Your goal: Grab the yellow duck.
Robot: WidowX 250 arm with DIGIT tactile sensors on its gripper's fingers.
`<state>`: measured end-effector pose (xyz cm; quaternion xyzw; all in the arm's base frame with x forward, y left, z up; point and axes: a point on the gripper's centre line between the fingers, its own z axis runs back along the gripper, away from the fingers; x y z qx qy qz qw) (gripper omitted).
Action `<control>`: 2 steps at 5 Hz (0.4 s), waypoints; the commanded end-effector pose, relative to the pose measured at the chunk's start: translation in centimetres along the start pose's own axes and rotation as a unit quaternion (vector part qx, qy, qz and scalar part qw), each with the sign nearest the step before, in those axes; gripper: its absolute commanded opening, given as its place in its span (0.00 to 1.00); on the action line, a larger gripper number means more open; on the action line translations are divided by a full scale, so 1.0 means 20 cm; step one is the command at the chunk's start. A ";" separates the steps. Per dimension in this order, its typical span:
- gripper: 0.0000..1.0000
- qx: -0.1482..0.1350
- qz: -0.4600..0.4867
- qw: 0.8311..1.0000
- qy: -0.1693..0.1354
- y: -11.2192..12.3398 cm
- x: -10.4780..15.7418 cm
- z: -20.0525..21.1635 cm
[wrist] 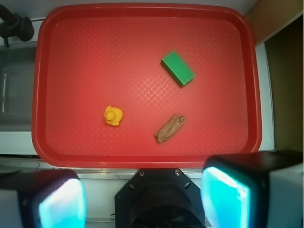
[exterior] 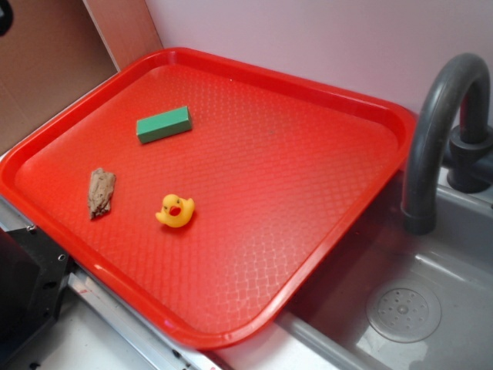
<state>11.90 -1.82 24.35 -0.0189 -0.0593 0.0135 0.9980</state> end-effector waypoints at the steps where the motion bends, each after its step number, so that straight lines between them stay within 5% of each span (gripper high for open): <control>1: 1.00 0.000 0.000 1.000 0.000 0.00 0.00 0.00; 2: 1.00 -0.035 0.022 0.999 -0.012 -0.07 0.02 -0.04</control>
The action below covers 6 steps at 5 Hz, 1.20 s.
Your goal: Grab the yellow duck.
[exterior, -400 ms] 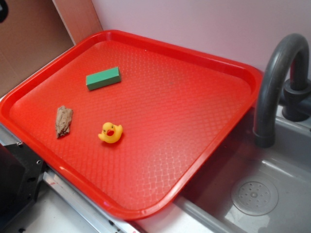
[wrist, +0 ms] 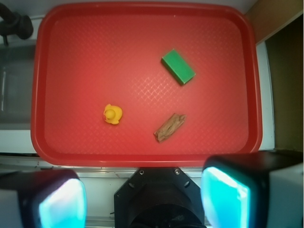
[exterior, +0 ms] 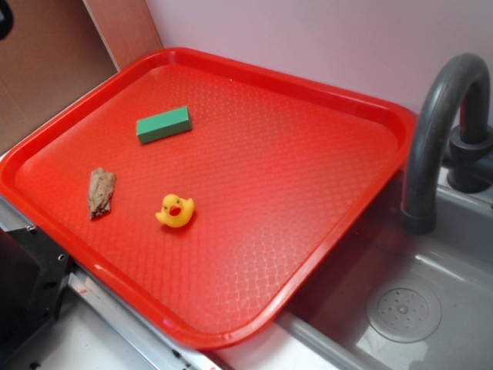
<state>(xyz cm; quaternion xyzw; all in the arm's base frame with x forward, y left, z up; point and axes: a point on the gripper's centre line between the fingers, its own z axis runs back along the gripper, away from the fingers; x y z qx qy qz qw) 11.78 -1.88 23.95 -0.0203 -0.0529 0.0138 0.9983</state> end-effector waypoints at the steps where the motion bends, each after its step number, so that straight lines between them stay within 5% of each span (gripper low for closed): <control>1: 1.00 -0.085 0.008 0.996 -0.038 -0.18 0.02 -0.10; 3: 1.00 -0.094 -0.016 0.995 -0.007 -0.30 0.06 -0.33; 4: 1.00 -0.060 -0.016 0.998 -0.009 -0.28 0.17 -0.48; 6: 1.00 -0.034 -0.016 0.999 -0.003 -0.25 0.25 -0.66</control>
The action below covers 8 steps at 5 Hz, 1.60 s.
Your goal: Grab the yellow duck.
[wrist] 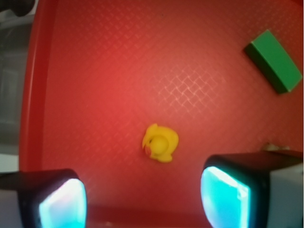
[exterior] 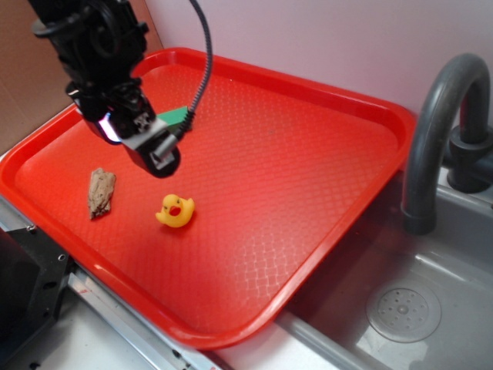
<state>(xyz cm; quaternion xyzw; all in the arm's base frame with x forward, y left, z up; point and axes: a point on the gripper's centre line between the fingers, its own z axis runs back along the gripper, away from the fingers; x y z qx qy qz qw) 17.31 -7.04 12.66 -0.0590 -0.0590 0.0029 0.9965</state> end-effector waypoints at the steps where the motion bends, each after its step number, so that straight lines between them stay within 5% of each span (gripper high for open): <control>1: 1.00 0.025 -0.019 0.999 0.025 0.01 0.06 -0.16; 3: 1.00 0.018 -0.037 0.997 0.066 0.02 0.06 -0.31; 5: 1.00 0.061 -0.034 0.993 0.092 0.08 0.08 -0.44; 6: 0.41 0.072 -0.037 0.992 0.094 0.07 0.07 -0.46; 7: 0.00 0.070 -0.041 0.993 0.089 0.07 0.05 -0.44; 8: 0.00 0.071 -0.033 0.993 0.084 0.06 0.06 -0.42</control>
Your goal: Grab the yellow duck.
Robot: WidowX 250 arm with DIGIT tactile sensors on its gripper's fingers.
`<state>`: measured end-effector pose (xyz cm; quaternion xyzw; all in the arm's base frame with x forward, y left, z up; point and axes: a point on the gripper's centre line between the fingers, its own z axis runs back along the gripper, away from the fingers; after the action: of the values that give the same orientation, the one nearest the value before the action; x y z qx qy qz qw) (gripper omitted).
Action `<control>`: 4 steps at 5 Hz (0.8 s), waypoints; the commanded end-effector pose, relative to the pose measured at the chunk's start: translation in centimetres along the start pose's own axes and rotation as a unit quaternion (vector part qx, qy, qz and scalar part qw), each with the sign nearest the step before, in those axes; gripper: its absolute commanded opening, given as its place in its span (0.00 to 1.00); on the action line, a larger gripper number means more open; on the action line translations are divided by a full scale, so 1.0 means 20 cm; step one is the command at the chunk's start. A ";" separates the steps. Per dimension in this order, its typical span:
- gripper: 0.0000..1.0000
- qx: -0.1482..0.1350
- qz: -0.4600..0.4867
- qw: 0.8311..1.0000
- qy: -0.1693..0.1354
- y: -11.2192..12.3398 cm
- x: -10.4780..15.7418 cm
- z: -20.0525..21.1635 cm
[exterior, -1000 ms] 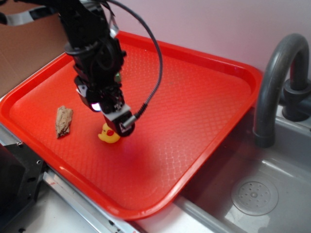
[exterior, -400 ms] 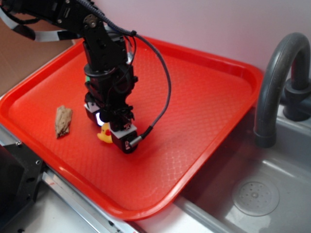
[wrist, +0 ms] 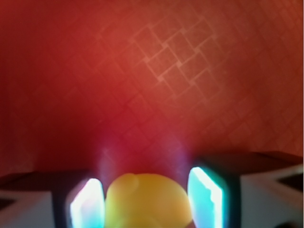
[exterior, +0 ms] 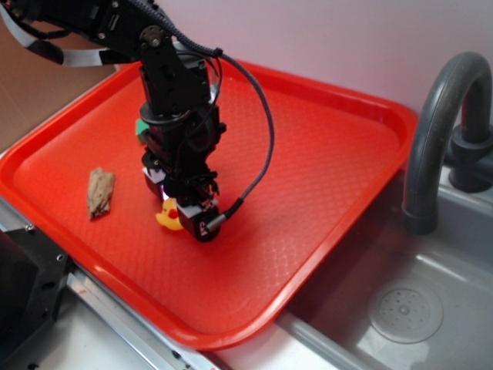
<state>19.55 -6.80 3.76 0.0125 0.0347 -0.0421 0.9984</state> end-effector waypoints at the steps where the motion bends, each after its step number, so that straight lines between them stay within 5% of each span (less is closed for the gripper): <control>1: 0.00 -0.007 0.050 0.998 -0.034 0.05 0.06 0.14; 2: 0.00 -0.039 0.098 0.990 -0.098 0.12 0.20 0.41; 3: 0.00 -0.070 0.120 0.982 -0.128 0.19 0.25 0.67; 4: 0.00 -0.080 0.176 0.966 -0.174 0.30 0.20 0.89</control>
<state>25.63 -2.27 19.57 -0.0642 -0.1084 0.1289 0.9836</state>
